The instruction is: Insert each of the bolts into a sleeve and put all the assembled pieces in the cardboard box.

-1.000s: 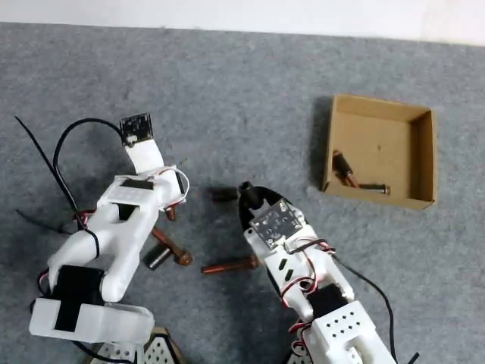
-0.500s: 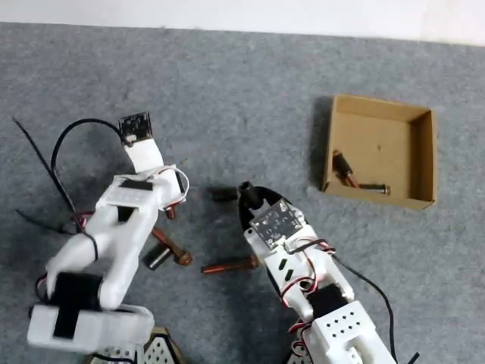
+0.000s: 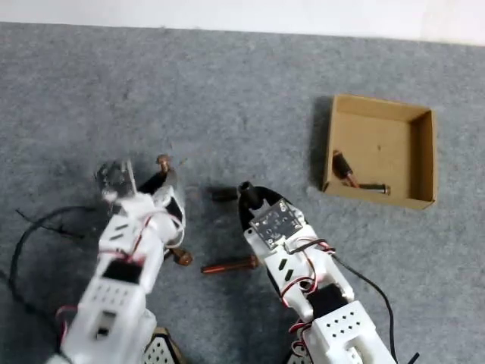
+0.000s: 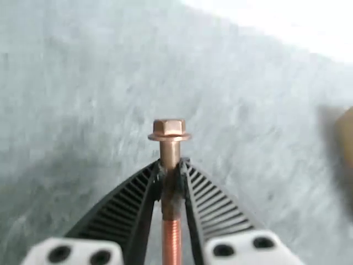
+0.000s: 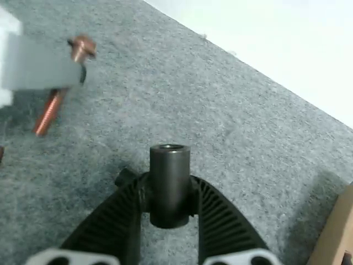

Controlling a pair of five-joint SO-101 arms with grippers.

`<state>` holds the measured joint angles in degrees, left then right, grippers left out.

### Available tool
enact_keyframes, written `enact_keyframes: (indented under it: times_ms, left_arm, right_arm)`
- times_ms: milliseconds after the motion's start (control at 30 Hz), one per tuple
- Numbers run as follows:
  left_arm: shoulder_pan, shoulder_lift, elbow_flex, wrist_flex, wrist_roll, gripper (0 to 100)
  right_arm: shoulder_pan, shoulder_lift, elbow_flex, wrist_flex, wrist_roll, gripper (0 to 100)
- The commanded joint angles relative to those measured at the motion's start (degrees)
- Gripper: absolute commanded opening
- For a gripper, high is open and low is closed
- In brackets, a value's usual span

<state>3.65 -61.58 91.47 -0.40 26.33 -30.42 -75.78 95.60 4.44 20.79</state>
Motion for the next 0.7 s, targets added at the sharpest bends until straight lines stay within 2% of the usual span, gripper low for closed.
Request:
enact_keyframes:
  times_ms: [0, 200, 367, 567, 667]
  left_arm:
    - [3.47, -17.19, 6.20, -4.31, -0.18, 1]
    - [4.18, -32.04, 6.29, 3.52, 0.09, 1]
    - [4.35, -38.99, 5.93, 4.92, 0.18, 1]
    - [12.97, -39.69, 5.93, 4.75, 0.26, 1]
    - [15.25, -39.96, 5.85, 4.57, 6.24, 1]
  right_arm:
    - [-2.24, -0.84, 0.57, -0.13, 0.18, 0.5]
    - [-2.24, -0.84, 0.57, -0.13, 0.18, 0.5]
    - [-2.42, -0.84, 0.57, -0.13, 0.18, 0.5]
    - [-2.33, -0.84, 0.48, -0.48, 0.18, 0.5]
    - [-2.42, -0.84, 0.48, -0.48, 0.18, 0.5]
